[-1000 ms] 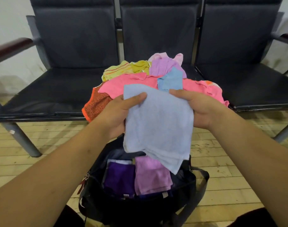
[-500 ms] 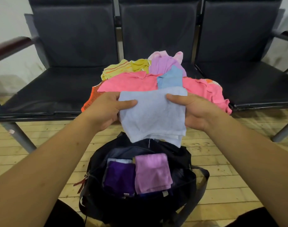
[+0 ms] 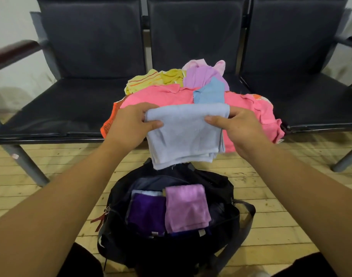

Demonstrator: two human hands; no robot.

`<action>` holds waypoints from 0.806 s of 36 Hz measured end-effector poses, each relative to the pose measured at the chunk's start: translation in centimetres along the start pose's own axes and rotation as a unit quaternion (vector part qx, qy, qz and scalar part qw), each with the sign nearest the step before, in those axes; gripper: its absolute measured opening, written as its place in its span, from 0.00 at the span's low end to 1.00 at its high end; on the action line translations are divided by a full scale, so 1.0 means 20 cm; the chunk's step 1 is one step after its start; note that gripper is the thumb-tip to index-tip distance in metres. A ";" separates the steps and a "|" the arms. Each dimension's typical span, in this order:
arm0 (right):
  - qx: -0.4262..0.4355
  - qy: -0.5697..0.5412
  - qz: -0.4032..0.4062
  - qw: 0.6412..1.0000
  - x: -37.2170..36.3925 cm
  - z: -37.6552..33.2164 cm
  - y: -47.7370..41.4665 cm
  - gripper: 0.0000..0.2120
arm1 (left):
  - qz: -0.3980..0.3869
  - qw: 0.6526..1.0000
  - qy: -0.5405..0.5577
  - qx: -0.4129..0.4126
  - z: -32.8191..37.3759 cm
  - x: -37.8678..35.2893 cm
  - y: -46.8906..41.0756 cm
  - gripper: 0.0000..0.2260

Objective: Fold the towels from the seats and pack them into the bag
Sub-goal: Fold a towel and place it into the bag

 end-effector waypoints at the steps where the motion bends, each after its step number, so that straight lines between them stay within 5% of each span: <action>1: 0.013 0.014 0.010 1.000 0.00 0.00 -0.01 0.08 | 0.010 1.000 -0.010 -0.003 -0.01 0.00 0.00 0.16; 4: 0.028 0.054 0.011 0.998 0.00 0.02 -0.02 0.14 | 0.012 0.999 -0.031 0.002 -0.04 -0.03 0.00 0.14; 7: 0.014 -0.005 -0.008 1.000 -0.02 0.06 0.02 0.09 | 0.011 1.000 -0.016 0.016 -0.08 -0.06 0.00 0.09; 12: -0.040 -0.067 0.013 0.997 -0.06 0.19 0.09 0.07 | -0.064 0.990 0.119 0.046 -0.17 -0.15 0.03 0.01; 18: -0.115 -0.138 0.007 0.984 -0.15 0.45 0.20 0.06 | -0.193 0.944 0.227 0.139 -0.41 -0.32 0.13 0.07; 24: -0.210 -0.164 -0.021 0.963 -0.37 0.80 0.35 0.23 | -0.157 0.922 0.242 0.260 -0.75 -0.55 0.21 0.11; 29: -0.282 -0.121 -0.033 0.951 -0.52 1.08 0.45 0.22 | -0.178 0.912 0.147 0.340 -1.05 -0.67 0.21 0.25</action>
Point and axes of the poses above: each hand's wrist, its own y-axis away from the middle knuckle, its own x-axis out of the back of the hand, z = x × y, the point moved 3 cm from there along -y, towards the middle knuckle, and after that the axes turned 13 degrees about x, right-handed, at the moved point
